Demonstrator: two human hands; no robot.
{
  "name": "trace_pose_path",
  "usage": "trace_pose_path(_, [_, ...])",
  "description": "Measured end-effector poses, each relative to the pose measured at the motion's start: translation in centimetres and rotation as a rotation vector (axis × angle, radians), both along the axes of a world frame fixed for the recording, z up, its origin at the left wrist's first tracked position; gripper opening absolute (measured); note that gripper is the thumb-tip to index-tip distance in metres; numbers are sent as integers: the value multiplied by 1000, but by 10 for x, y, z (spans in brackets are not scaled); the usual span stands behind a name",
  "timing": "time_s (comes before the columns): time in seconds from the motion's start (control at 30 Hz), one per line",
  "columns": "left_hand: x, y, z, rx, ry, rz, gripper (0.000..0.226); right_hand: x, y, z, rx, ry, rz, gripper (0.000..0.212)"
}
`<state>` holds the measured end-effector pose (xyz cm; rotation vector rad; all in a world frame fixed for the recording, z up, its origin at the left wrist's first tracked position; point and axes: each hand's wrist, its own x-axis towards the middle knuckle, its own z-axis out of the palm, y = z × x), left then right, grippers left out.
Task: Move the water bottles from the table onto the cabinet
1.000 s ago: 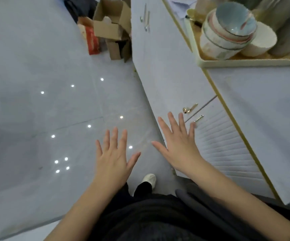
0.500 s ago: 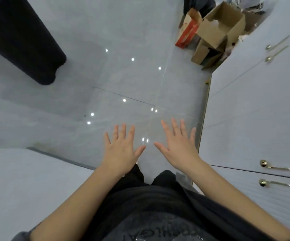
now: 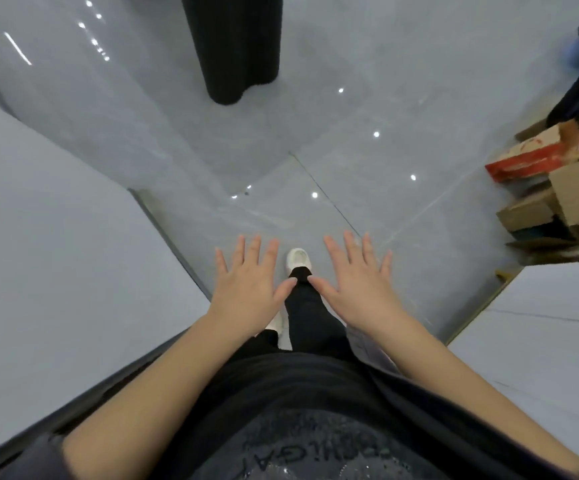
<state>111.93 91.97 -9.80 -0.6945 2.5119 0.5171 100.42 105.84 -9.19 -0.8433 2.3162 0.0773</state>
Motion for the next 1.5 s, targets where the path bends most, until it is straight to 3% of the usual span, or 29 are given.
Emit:
trace_pose_path(0.33, [-82, -61, -5, -10, -51, 320, 74, -123, -105, -11, 33, 6, 353, 75])
trace_pose_path(0.63, [-127, -106, -4, 7, -60, 514, 73, -174, -181, -13, 60, 22, 554, 76])
trace_pose_path(1.5, [-138, -437, -8, 20, -82, 485, 74, -195, -500, -13, 21, 40, 502, 76])
